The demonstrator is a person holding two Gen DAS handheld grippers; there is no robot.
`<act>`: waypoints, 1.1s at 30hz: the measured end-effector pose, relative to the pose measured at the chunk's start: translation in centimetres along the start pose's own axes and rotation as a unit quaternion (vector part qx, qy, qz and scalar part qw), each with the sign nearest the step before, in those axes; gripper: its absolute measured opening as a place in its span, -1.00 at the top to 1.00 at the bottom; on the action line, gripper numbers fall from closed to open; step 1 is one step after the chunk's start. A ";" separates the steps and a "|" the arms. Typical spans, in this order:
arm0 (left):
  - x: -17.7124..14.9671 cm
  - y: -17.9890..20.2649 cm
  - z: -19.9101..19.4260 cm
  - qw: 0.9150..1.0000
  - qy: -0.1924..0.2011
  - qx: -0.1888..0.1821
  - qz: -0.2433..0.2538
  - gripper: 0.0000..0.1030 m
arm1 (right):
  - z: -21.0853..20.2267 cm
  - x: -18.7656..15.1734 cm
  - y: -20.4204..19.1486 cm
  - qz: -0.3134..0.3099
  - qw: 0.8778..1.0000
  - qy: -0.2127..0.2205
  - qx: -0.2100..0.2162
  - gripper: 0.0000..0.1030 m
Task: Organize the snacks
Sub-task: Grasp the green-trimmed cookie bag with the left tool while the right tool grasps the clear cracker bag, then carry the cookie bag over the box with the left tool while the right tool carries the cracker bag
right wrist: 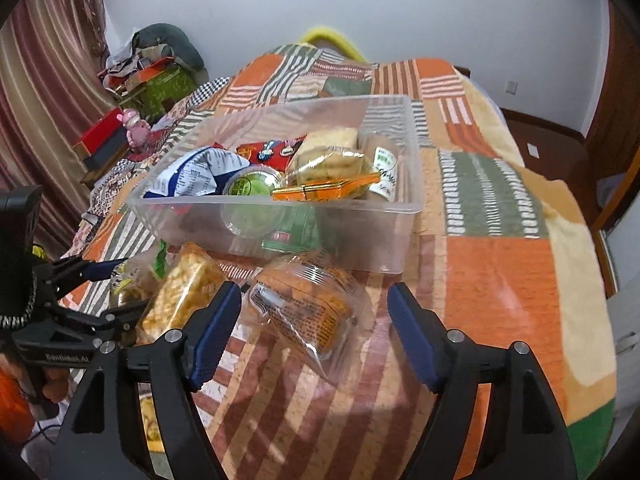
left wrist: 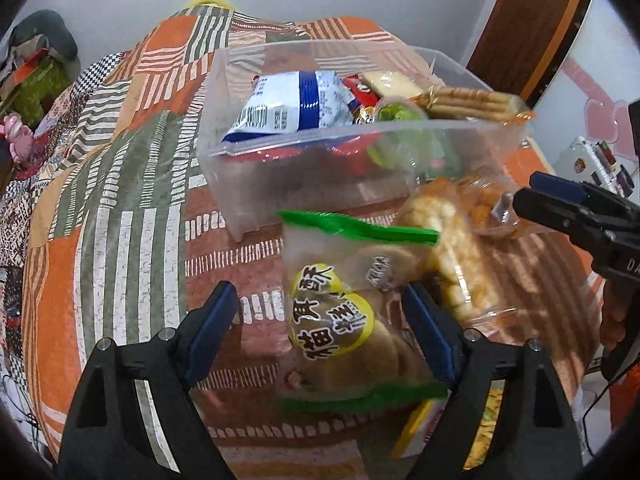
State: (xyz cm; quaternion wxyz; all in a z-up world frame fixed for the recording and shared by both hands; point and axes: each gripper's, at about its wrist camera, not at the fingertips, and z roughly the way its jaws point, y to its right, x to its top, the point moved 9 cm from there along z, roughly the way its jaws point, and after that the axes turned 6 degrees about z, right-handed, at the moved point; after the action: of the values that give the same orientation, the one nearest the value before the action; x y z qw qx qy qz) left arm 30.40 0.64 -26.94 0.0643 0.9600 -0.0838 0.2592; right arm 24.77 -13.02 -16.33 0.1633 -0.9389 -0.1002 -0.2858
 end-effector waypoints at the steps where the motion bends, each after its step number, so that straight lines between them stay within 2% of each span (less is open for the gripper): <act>1: 0.0 0.0 0.1 1.000 0.000 0.001 0.001 -0.65 | 0.2 0.0 0.0 0.001 1.000 -0.001 0.000 -0.41; 4: 0.0 -0.1 0.5 1.000 0.003 -0.001 0.001 -0.58 | 1.2 -0.2 -0.3 0.005 1.000 -0.013 0.002 -0.41; 7: -0.2 -0.1 0.8 1.000 0.003 -0.004 0.003 -0.37 | 2.0 -0.5 -0.4 0.006 1.000 -0.022 -0.001 -0.43; 10: -0.3 -0.4 0.9 1.000 0.006 -0.002 0.001 -0.07 | 2.3 -0.5 -0.4 0.005 1.000 -0.025 -0.001 -0.49; 11: -0.3 -0.5 0.8 1.000 0.008 0.000 0.002 -0.05 | 2.3 -0.6 -0.4 0.004 1.000 -0.028 0.000 -0.55; 14: -0.3 -0.7 0.6 1.000 0.011 -0.003 0.000 0.00 | 3.2 -1.3 -0.4 0.006 0.999 -0.053 0.005 -0.57; 16: -0.4 -0.9 0.4 1.000 0.013 -0.002 0.000 0.02 | 3.2 -1.4 -0.4 0.003 0.999 -0.053 0.002 -0.55; 18: -0.4 -1.0 0.0 1.000 0.015 -0.001 0.000 0.03 | 2.8 -1.3 -0.6 0.000 0.999 -0.048 0.007 -0.25; 23: 0.1 -1.5 -1.2 1.000 0.030 0.003 -0.005 0.04 | 1.8 -1.5 -0.4 -0.008 0.999 -0.035 -0.002 -0.09; 33: 2.2 -1.6 -5.2 0.997 0.076 0.012 -0.004 0.04 | -1.8 -0.6 -0.4 -0.009 1.000 0.005 0.005 -0.03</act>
State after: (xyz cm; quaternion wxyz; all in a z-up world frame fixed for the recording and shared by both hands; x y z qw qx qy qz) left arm 30.01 2.77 -21.47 0.0600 0.9387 -0.0720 0.3317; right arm 23.28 -13.32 -15.14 0.1660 -0.9359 -0.1089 -0.2911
